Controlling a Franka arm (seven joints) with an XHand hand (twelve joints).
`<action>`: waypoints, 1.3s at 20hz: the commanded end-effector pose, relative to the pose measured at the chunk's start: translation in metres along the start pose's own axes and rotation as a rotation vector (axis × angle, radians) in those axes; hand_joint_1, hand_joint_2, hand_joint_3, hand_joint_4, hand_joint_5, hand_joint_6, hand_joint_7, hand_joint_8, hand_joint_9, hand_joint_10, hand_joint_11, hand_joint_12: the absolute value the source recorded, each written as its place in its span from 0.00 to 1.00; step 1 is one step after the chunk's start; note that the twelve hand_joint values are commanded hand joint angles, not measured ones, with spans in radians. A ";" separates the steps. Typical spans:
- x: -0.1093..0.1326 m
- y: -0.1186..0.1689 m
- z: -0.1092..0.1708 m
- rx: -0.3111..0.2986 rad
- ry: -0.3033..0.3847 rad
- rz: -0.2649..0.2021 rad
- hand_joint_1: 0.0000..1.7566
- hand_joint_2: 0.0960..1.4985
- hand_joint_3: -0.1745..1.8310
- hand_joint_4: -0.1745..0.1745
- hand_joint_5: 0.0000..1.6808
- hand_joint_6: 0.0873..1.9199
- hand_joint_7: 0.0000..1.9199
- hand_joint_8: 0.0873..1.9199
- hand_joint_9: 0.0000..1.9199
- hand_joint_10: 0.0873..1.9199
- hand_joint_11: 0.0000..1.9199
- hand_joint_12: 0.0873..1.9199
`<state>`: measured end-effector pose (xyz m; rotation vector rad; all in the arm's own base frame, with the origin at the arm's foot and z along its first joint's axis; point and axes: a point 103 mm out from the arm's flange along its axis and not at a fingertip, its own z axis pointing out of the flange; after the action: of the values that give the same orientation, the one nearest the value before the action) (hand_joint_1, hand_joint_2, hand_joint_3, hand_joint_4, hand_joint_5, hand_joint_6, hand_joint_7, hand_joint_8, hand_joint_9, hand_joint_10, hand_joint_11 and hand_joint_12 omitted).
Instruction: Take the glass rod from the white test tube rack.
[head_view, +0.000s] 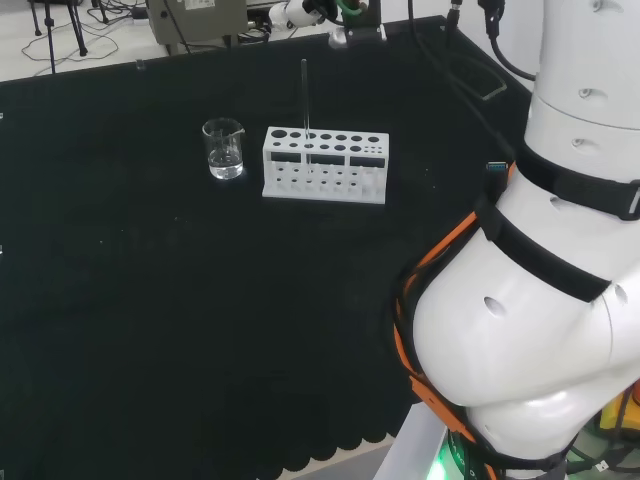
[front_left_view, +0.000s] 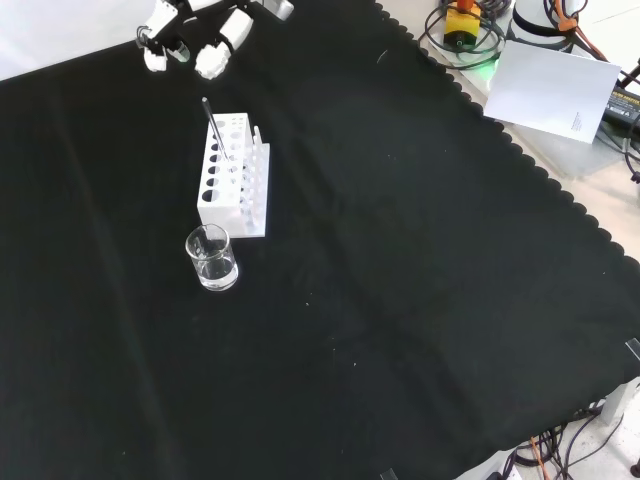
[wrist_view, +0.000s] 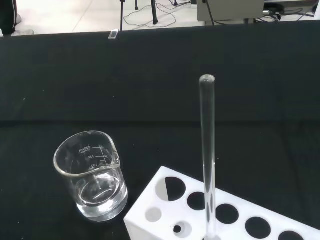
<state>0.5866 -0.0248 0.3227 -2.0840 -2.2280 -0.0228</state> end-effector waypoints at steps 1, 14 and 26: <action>-0.012 -0.013 0.014 0.028 0.009 0.008 0.37 0.78 0.00 0.00 0.19 0.40 0.36 0.55 0.54 0.50 0.52 0.65; -0.004 -0.004 0.050 0.070 0.013 0.019 0.38 0.78 0.00 0.00 0.19 0.42 0.39 0.57 0.56 0.52 0.53 0.66; -0.006 -0.009 0.075 0.108 0.002 0.009 0.38 0.78 0.00 0.00 0.21 0.44 0.42 0.58 0.58 0.53 0.55 0.66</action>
<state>0.5642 -0.0341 0.2522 -2.0406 -2.1648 0.0685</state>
